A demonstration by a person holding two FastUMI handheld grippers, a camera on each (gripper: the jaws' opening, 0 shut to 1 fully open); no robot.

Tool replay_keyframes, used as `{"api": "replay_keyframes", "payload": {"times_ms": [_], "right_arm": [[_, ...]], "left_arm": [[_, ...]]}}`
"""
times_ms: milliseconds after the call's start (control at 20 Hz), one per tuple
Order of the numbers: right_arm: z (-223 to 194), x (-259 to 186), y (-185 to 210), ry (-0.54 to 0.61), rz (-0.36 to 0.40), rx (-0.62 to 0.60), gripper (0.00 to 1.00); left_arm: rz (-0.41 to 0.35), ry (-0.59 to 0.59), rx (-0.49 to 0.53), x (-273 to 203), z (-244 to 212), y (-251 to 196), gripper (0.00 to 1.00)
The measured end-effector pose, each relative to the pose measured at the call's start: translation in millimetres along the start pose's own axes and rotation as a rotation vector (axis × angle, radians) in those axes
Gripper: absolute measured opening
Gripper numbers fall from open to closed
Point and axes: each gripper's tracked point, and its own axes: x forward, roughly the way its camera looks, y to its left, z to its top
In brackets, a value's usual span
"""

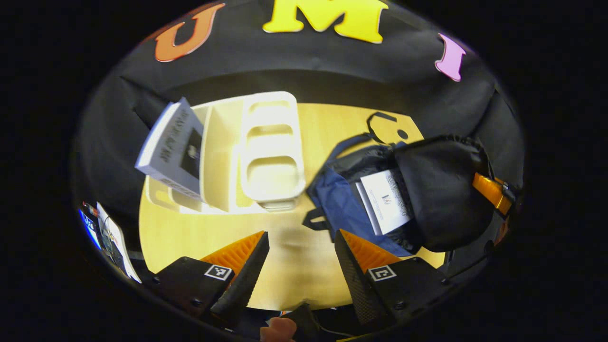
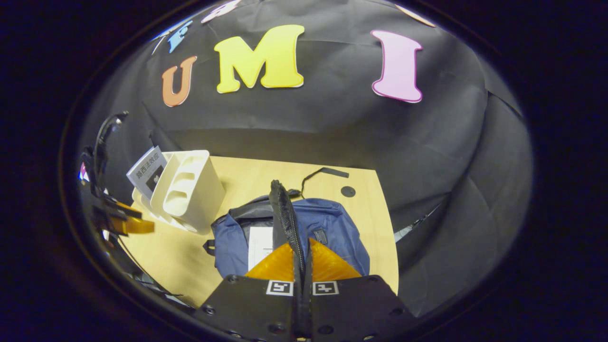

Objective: Open the schoolbag, grab two books from the bookshelf and put them into the schoolbag.

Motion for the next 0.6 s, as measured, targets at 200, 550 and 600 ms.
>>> {"api": "replay_keyframes", "payload": {"times_ms": [200, 550, 600], "right_arm": [[-2.4, 0.0, 1.5, 0.005, -0.010, -0.008, 0.00], [0.4, -0.3, 7.0, 0.015, -0.025, 0.006, 0.02], [0.3, -0.5, 8.5, 0.015, -0.027, 0.008, 0.02]], "left_arm": [[0.079, -0.147, -0.019, -51.3, 41.7, 61.2, 0.88], [0.015, -0.154, -0.113, -89.7, 106.6, 148.7, 0.97], [0.003, -0.131, -0.113, -85.8, 113.9, 158.7, 0.97]]}}
